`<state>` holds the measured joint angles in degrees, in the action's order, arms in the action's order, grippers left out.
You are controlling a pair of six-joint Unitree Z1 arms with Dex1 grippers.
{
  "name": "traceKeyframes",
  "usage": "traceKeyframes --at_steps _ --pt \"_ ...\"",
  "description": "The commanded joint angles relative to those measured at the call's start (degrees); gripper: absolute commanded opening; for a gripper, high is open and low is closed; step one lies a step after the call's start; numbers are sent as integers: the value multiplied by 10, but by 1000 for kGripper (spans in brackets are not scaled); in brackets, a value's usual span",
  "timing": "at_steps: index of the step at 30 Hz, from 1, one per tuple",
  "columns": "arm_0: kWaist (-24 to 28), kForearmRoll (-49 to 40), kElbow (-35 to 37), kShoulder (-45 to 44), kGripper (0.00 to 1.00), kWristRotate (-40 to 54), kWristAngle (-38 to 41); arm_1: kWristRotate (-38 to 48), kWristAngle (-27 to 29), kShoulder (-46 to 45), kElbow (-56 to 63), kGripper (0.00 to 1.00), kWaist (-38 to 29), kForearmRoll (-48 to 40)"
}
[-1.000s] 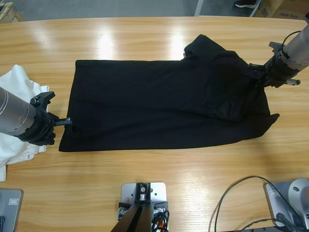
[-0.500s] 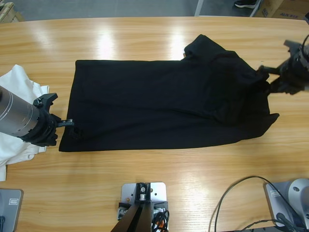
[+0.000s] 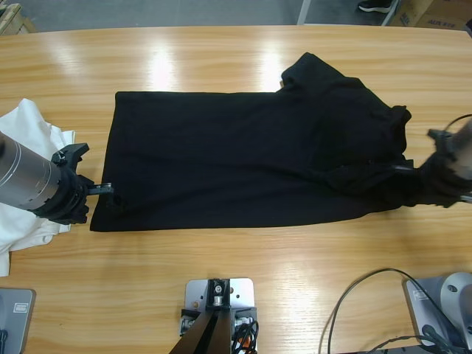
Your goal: Fold clothes
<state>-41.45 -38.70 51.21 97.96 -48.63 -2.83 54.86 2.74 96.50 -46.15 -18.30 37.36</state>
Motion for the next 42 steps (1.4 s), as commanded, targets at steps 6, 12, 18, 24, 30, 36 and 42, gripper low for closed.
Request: traceKeyframes --at_steps 6,12,18,24,30,36,42 --pt "-4 9 -20 7 959 1 3 20 53 -127 1 1000 -17 30" --pt "-11 9 -17 -4 959 34 2 -11 36 -177 1 1000 -131 11" --pt "-29 8 -22 -31 959 57 1 -18 45 -146 85 850 -203 -125" --pt "-31 7 -23 -38 959 52 1 -19 22 -119 147 699 -203 -252" --pt "-31 4 -24 -39 959 51 1 -20 10 -82 185 692 -203 -334" --pt "-31 5 -24 -32 959 51 2 -46 19 -126 151 688 -203 -292" --pt "-33 6 -24 -22 959 48 3 -67 43 -163 99 692 -203 -214"
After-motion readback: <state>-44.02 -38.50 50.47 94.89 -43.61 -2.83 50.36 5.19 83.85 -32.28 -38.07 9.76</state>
